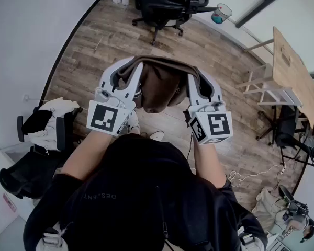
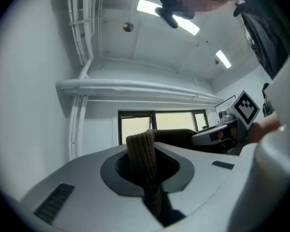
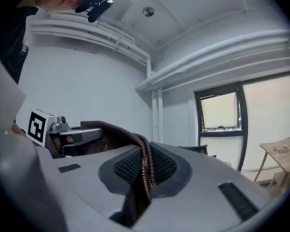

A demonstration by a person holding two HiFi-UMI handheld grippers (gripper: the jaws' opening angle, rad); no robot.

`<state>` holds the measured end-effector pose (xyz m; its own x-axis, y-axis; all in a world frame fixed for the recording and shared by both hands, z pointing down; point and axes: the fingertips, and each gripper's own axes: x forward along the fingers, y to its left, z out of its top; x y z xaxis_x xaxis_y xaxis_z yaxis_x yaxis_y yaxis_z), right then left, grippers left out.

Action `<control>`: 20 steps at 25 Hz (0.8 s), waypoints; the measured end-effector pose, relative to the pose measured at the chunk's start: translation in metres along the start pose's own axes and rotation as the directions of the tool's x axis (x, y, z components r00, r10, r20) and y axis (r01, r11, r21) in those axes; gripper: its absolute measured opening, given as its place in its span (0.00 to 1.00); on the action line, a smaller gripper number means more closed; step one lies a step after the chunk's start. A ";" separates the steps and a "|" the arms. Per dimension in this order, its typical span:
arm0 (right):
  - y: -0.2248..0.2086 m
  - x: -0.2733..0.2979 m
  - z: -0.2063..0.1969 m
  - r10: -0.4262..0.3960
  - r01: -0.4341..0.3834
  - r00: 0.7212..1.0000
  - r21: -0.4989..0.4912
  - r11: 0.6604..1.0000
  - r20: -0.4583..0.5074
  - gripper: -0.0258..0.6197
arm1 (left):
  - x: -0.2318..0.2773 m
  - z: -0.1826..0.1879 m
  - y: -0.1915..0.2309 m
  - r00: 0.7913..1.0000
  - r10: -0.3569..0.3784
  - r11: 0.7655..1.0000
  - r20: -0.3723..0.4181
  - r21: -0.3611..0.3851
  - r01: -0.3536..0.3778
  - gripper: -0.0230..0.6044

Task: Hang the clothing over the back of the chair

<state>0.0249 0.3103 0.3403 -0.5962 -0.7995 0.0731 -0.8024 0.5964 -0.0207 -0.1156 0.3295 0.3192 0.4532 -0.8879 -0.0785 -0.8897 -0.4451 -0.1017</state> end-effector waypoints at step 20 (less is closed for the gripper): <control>-0.004 0.011 -0.008 -0.014 0.014 1.000 0.008 1.000 -0.025 0.11 | 0.018 -0.002 0.005 0.999 -0.037 0.999 0.003 -0.019 0.037 0.11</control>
<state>0.0223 0.2996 0.3493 -0.5840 -0.8057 0.0987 -0.8110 0.5844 -0.0275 -0.1125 0.3113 0.3189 0.4862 -0.8705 -0.0772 -0.8730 -0.4800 -0.0862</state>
